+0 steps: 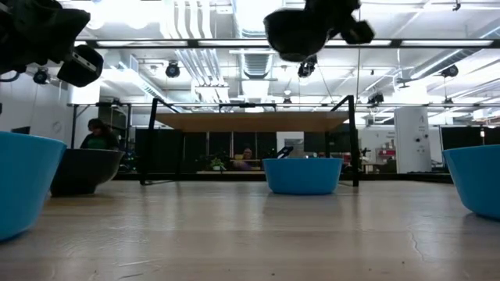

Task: Pick & Place Mini bowls
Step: Put the top right white bowl on the shelf

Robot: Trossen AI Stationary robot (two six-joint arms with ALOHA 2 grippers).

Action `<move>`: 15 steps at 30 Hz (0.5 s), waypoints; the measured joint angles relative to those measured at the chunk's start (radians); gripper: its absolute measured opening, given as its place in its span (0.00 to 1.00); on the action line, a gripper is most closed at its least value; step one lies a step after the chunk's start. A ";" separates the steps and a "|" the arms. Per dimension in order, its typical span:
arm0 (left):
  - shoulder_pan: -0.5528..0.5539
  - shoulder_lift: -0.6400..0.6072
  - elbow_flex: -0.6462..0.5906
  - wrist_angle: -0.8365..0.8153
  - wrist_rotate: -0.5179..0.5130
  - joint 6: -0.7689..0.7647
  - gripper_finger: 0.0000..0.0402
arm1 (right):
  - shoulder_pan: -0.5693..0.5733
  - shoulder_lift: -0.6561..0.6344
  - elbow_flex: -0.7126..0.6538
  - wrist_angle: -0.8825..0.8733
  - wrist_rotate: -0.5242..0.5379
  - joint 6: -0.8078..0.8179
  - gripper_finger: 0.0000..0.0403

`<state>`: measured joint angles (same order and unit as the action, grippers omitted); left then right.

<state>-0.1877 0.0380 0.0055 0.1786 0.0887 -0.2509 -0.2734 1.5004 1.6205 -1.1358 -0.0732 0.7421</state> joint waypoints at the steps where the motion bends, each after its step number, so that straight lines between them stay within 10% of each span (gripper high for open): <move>1: 0.000 0.000 0.000 0.000 0.000 0.000 0.00 | -0.034 0.012 0.012 -0.001 -0.006 -0.024 0.03; 15: 0.000 0.000 0.000 0.000 0.000 0.000 0.00 | -0.368 0.184 0.060 -0.012 -0.176 -0.198 0.03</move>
<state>-0.1879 0.0383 0.0055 0.1787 0.0891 -0.2508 -0.6412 1.6839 1.6810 -1.1482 -0.2490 0.5443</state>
